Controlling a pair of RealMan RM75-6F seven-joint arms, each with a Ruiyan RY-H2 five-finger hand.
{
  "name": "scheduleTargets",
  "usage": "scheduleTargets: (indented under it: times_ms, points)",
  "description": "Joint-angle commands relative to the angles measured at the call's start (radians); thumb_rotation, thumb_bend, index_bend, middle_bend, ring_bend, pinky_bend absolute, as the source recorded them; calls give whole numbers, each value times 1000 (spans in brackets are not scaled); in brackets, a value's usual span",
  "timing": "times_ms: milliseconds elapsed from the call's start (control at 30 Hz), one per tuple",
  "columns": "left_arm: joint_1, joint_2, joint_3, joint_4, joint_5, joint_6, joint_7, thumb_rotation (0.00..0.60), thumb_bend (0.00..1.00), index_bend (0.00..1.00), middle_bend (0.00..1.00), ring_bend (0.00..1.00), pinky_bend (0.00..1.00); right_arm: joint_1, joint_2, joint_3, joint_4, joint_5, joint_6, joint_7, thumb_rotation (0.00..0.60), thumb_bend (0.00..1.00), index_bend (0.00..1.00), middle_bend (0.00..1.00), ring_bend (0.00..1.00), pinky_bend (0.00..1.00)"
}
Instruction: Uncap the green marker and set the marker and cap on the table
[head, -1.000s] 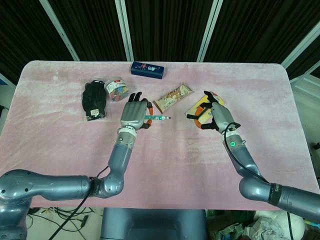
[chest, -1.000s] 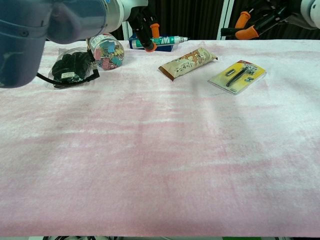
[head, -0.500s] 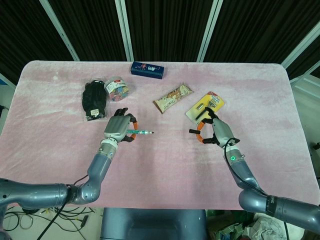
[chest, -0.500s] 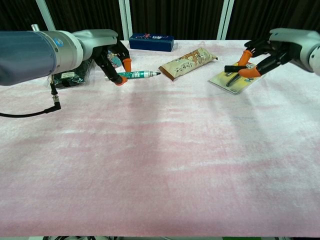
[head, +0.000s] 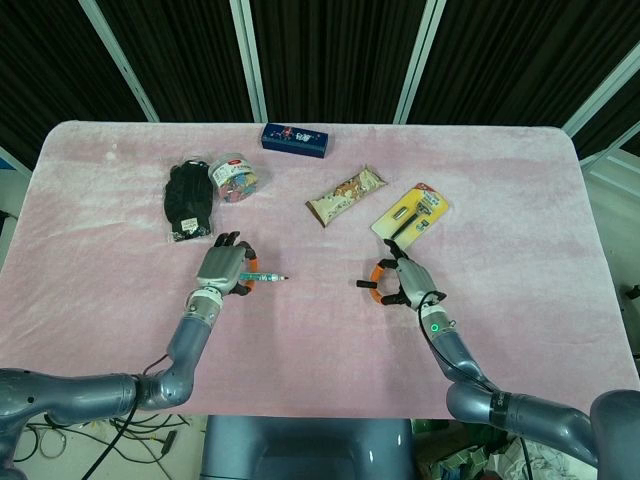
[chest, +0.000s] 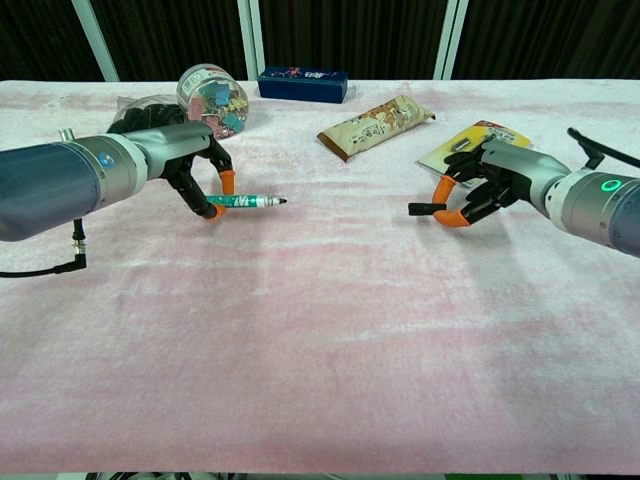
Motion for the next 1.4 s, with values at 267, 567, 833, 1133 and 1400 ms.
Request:
scheduleTargets:
  times_ms: [267,567,833,1133,1400]
  points:
    - [-25,6,-6,-19,-26,-13,84,600,63,81,152,0,0,2,81,7,-31,34,-144,23,600,0,0,0,0,143]
    - [-26,155,-79,-208,17,41,88,600,48,68,113,0,0,-77,270,87,-102,-50,-23,84,600,2,0,0,0,143]
    - [74,379,-9,-404,253,194,110,600,49,70,113,0,0,-205,468,53,-44,-173,113,69,600,53,0,0,3,143]
    - [334,553,198,-533,548,438,17,600,55,79,113,0,0,-393,616,-67,-214,-360,284,109,600,71,0,0,19,143]
    - [582,601,357,-438,724,610,-209,600,63,113,114,0,0,-575,570,-185,-285,-509,560,-33,600,97,0,0,19,143]
